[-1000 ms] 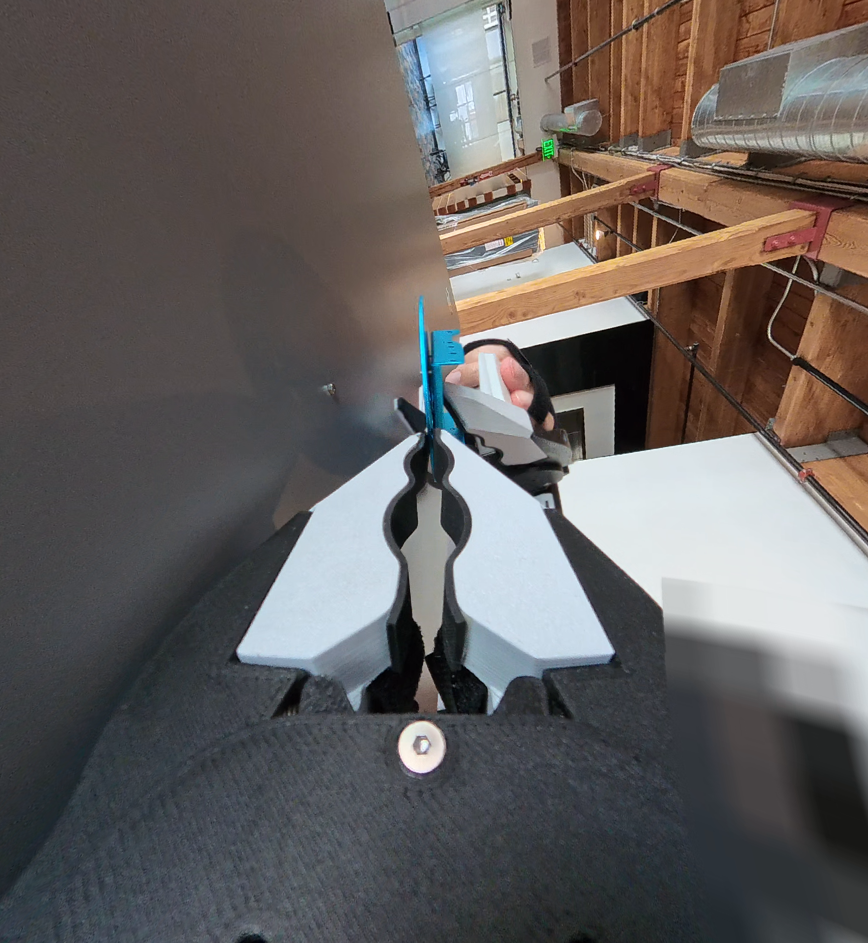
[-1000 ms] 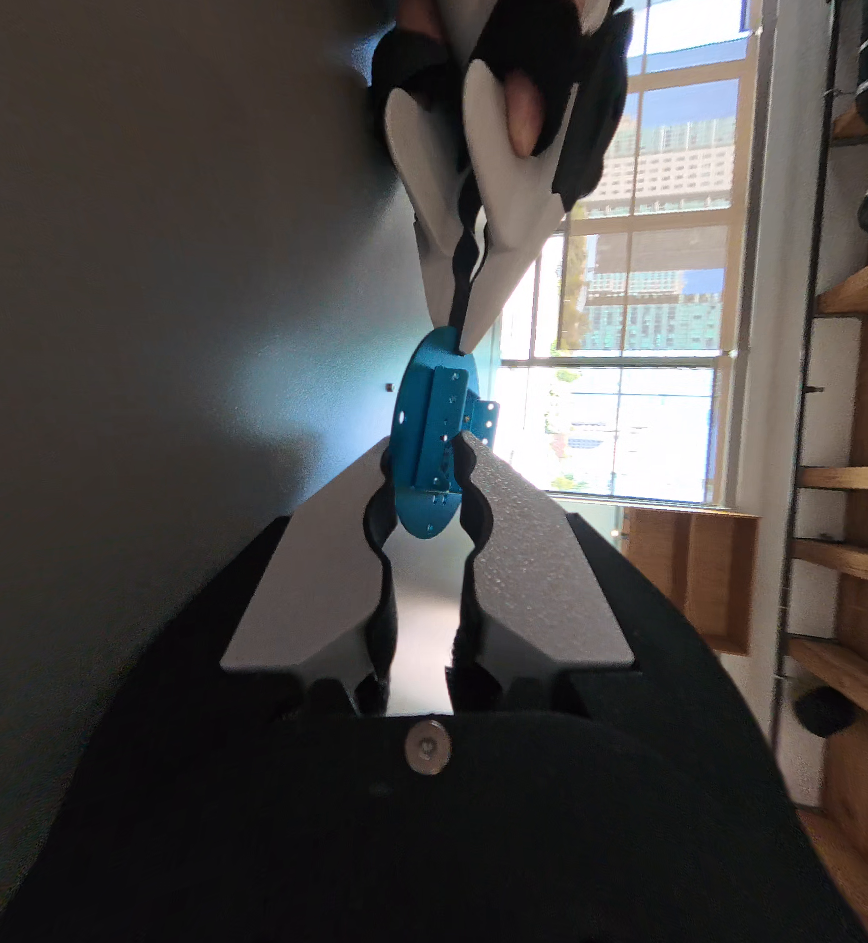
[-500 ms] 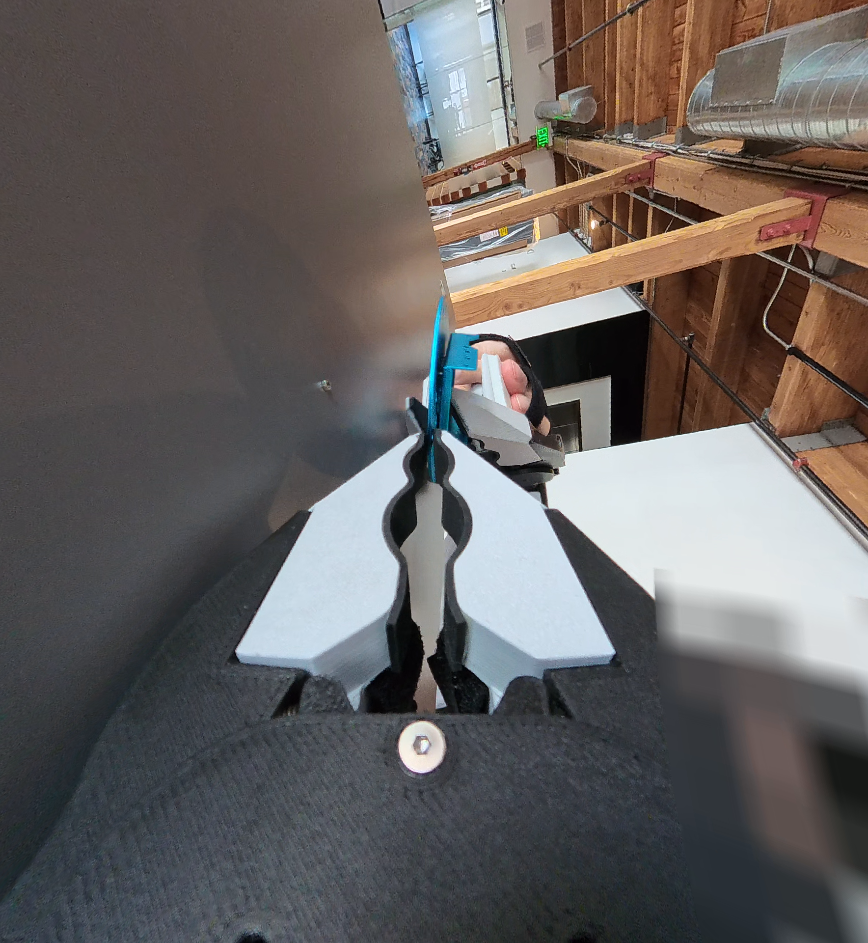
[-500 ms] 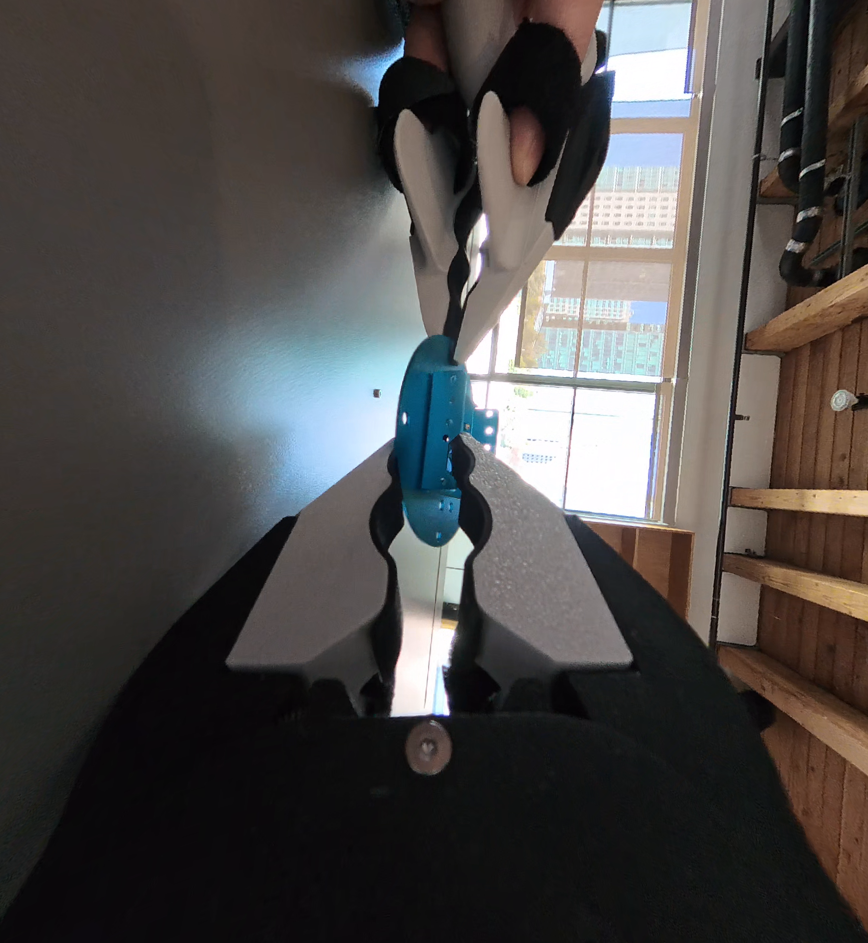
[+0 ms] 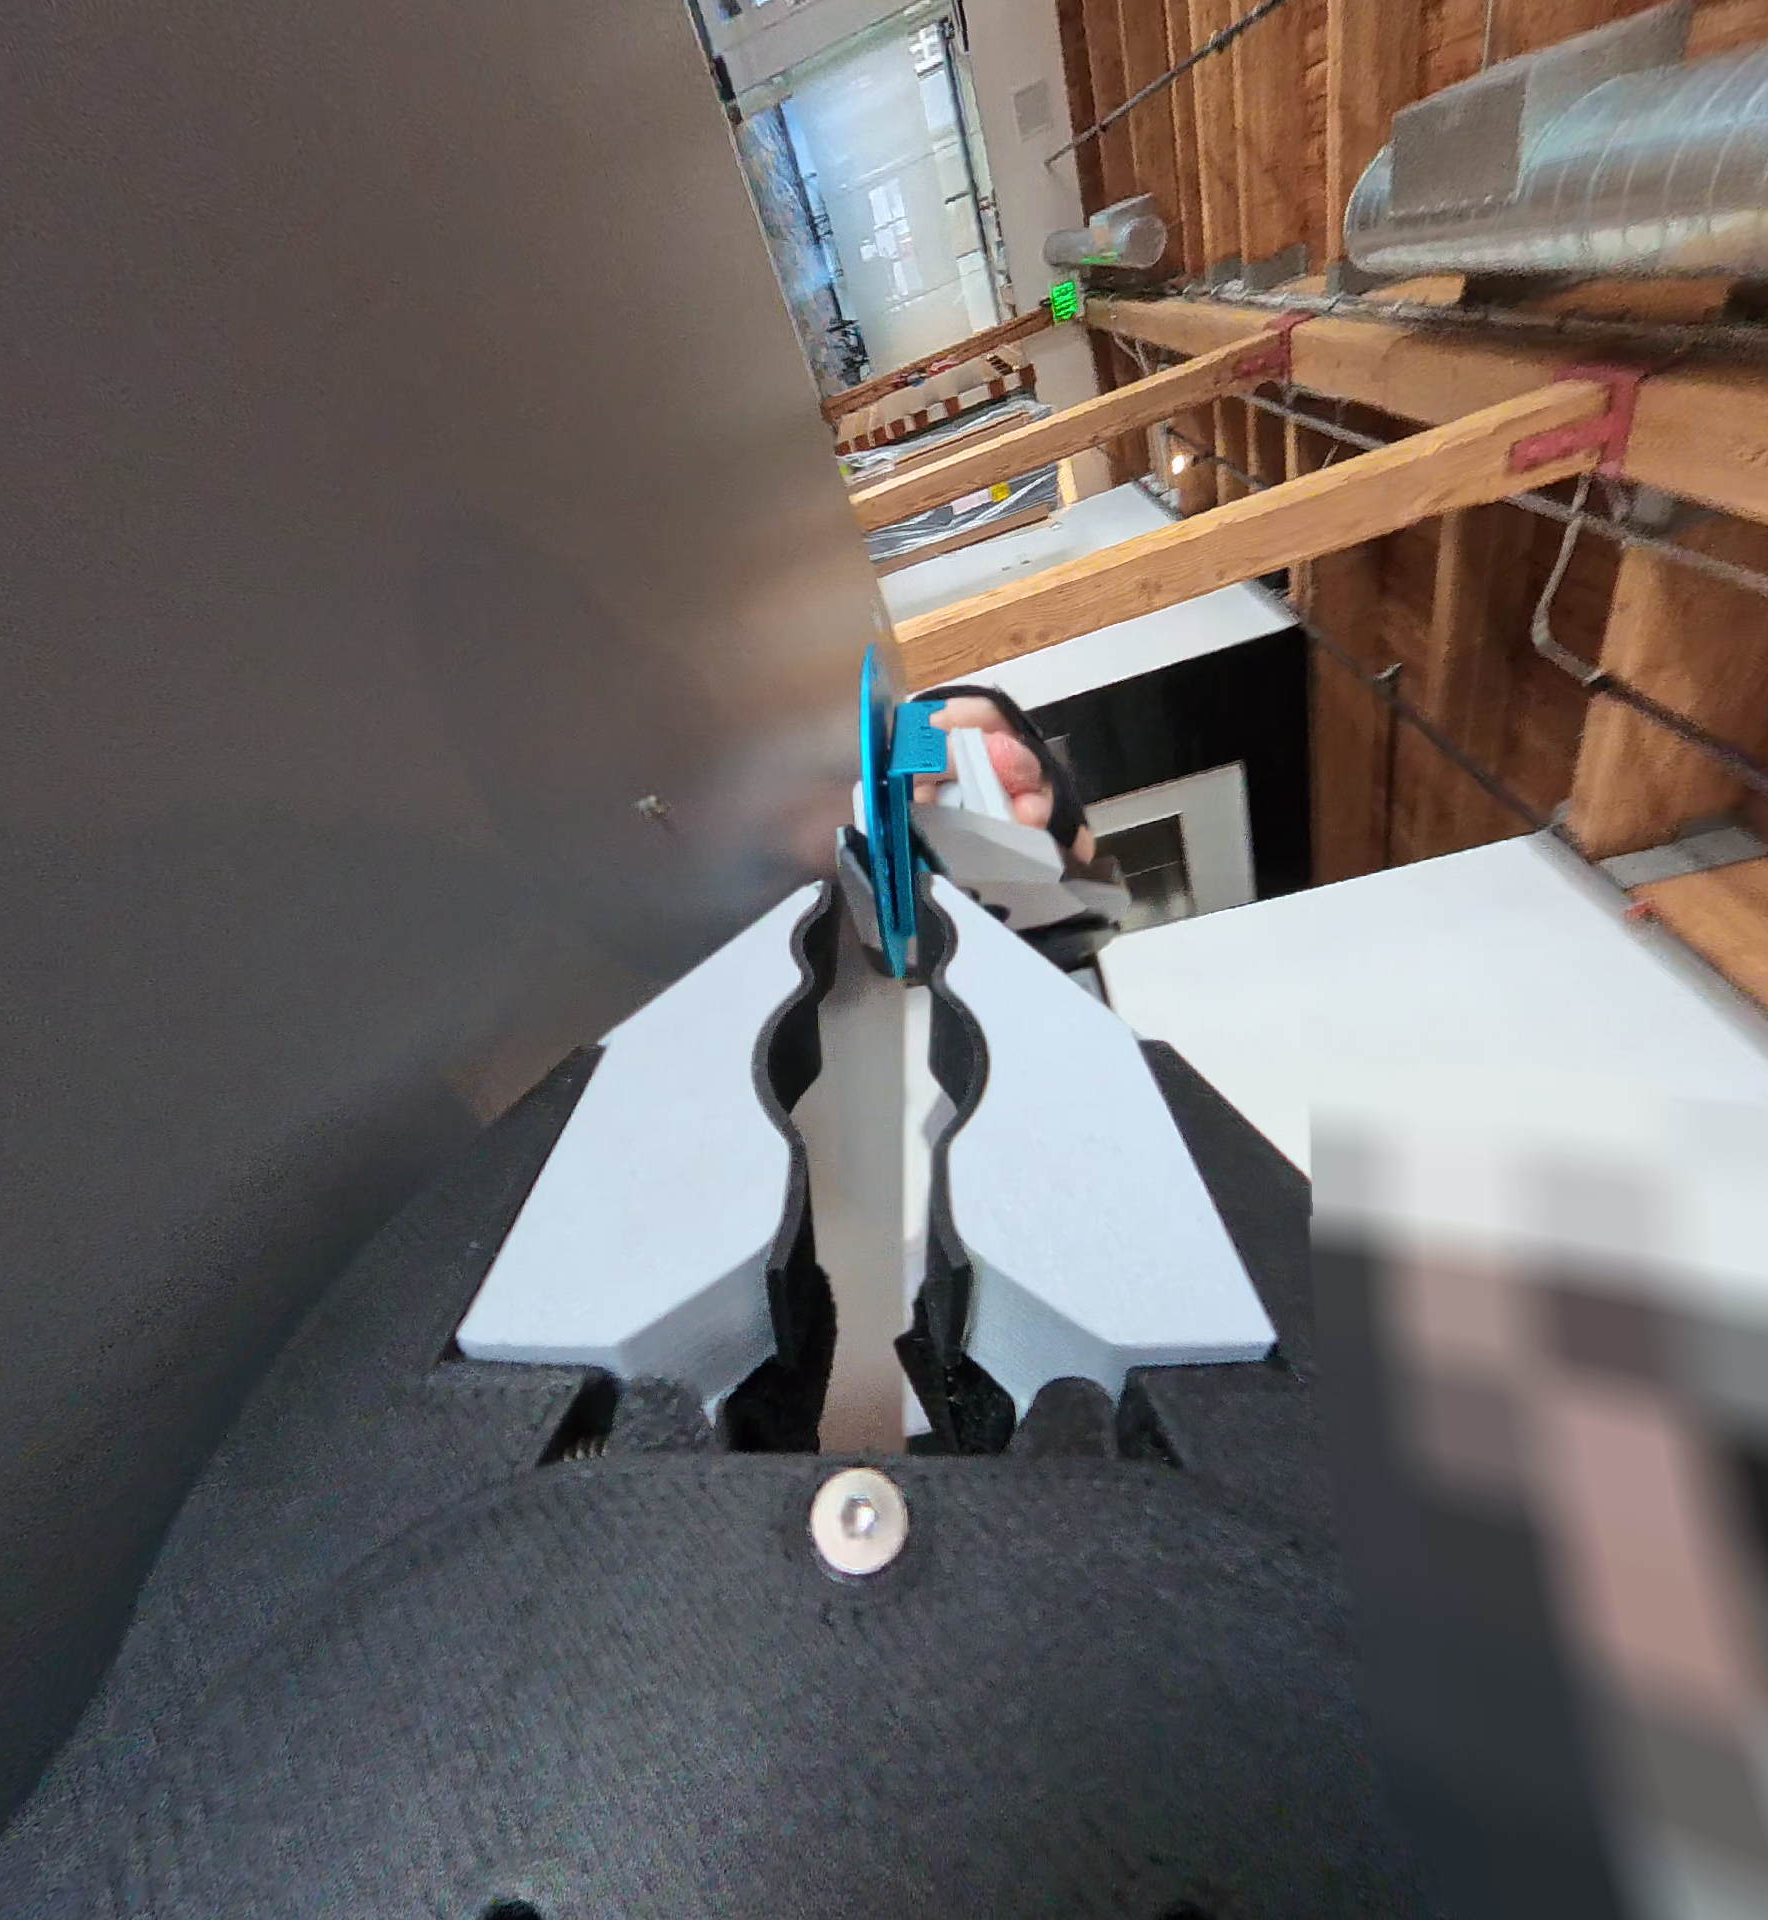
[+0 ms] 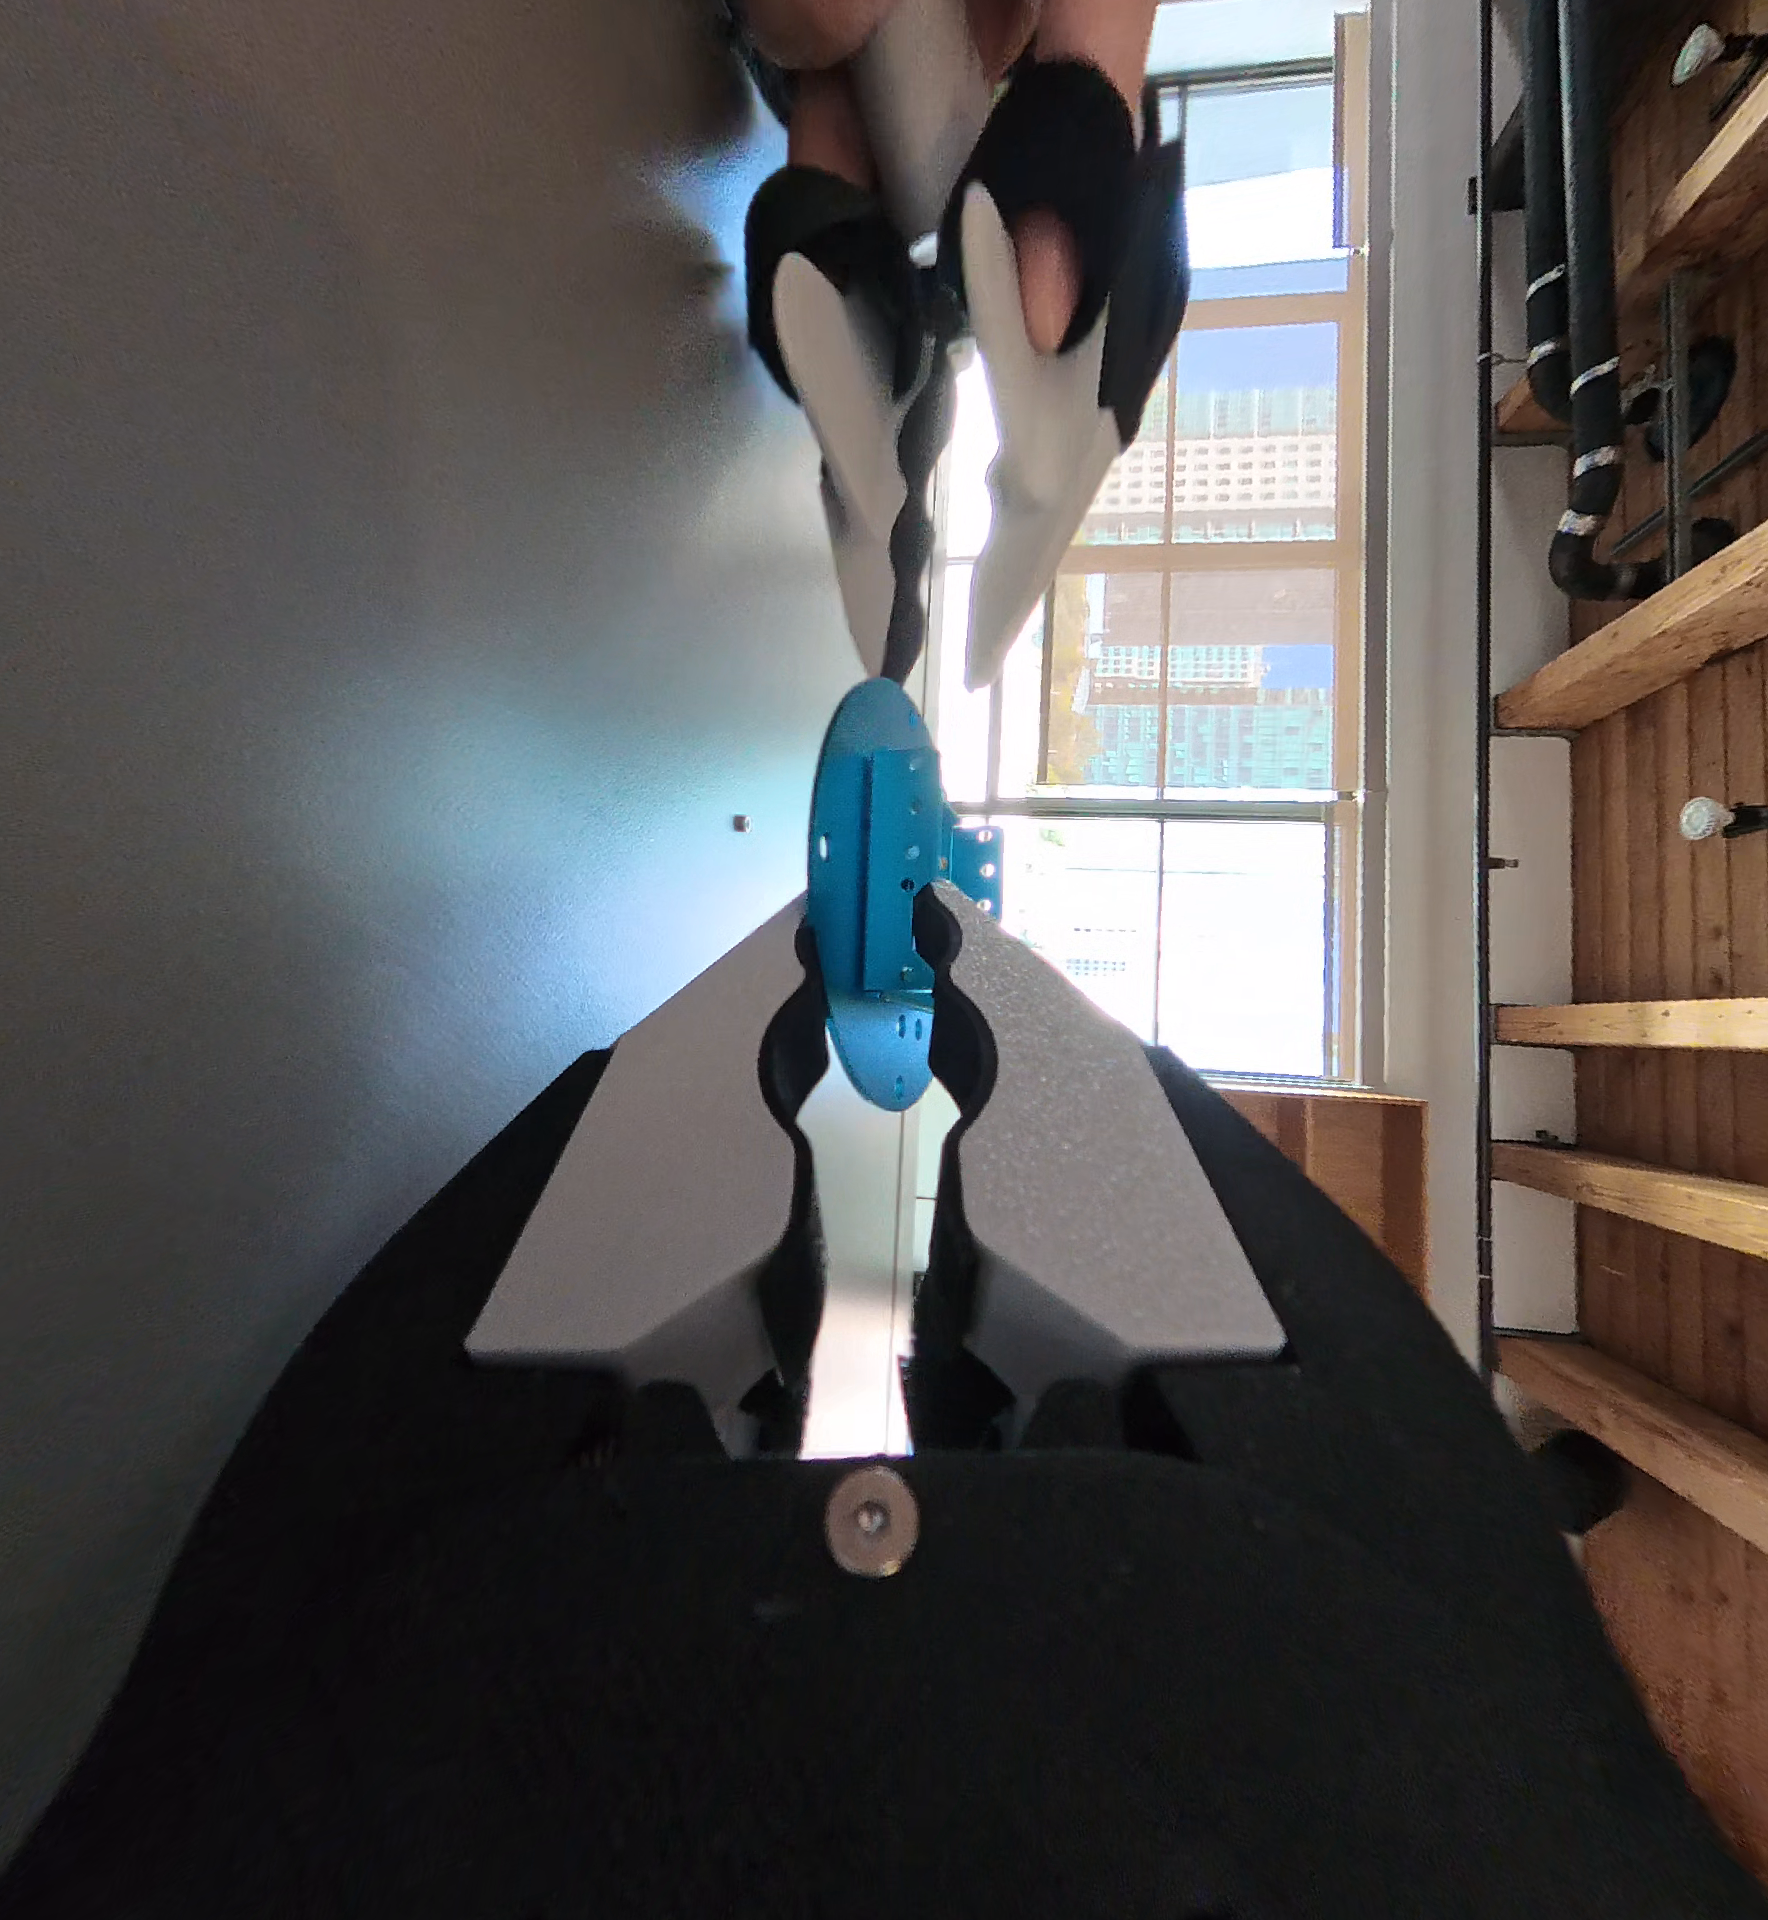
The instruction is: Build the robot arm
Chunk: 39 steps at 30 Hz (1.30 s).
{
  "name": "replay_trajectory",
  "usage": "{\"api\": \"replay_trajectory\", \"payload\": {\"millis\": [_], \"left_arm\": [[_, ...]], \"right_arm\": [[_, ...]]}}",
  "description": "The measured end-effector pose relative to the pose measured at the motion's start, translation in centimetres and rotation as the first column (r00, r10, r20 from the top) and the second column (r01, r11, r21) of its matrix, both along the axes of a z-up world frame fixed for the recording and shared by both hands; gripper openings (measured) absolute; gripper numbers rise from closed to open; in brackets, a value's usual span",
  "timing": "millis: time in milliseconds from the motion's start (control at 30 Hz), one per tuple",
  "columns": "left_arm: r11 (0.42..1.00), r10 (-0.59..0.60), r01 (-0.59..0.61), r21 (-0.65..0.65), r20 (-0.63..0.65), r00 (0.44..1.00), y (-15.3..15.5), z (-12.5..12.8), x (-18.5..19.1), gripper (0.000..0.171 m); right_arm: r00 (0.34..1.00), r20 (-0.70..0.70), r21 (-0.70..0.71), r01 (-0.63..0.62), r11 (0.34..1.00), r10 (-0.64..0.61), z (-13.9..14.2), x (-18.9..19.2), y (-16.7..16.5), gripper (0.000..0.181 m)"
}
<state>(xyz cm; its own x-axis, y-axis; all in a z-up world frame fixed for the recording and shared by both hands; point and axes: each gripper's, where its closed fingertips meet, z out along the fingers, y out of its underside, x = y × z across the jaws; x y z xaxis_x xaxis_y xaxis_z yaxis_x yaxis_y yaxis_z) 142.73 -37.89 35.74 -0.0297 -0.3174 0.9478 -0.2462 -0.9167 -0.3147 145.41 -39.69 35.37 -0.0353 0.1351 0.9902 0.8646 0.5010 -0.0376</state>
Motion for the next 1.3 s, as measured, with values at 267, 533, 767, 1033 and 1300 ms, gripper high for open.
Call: {"api": "replay_trajectory", "payload": {"millis": [267, 533, 767, 1033, 1300], "left_arm": [[0.409, -0.024, 0.196, 0.891, -0.204, 0.979, 0.6, 0.8, -3.3, 0.016], [0.241, -0.088, 0.134, 0.961, -0.116, 0.989, 0.9, 1.5, -0.8, 0.025], [0.401, -0.103, 0.157, 0.903, -0.126, 0.987, 3.9, 1.0, 0.0, 0.03], [0.341, -0.162, 0.268, 0.901, -0.224, 0.961, 1.4, -1.0, -0.3, 0.041], [-0.33, 0.016, 0.28, 0.901, -0.291, 0.957, 0.8, -2.0, -1.3, 0.028]], "right_arm": [[0.986, -0.166, -0.275, -0.078, 0.958, 0.033, -0.7, 0.1, 0.2, 0.011], [0.974, -0.223, -0.418, -0.122, 0.9, 0.028, -1.6, -0.2, 0.8, 0.012], [0.98, -0.2, -0.472, -0.115, 0.874, 0.021, -2.6, -0.5, 1.2, 0.011], [0.98, -0.198, -0.48, -0.101, 0.872, 0.005, -2.8, -0.5, 2.0, 0.011], [0.977, -0.212, -0.497, -0.105, 0.861, -0.003, -2.9, -0.5, 2.4, 0.011]]}}
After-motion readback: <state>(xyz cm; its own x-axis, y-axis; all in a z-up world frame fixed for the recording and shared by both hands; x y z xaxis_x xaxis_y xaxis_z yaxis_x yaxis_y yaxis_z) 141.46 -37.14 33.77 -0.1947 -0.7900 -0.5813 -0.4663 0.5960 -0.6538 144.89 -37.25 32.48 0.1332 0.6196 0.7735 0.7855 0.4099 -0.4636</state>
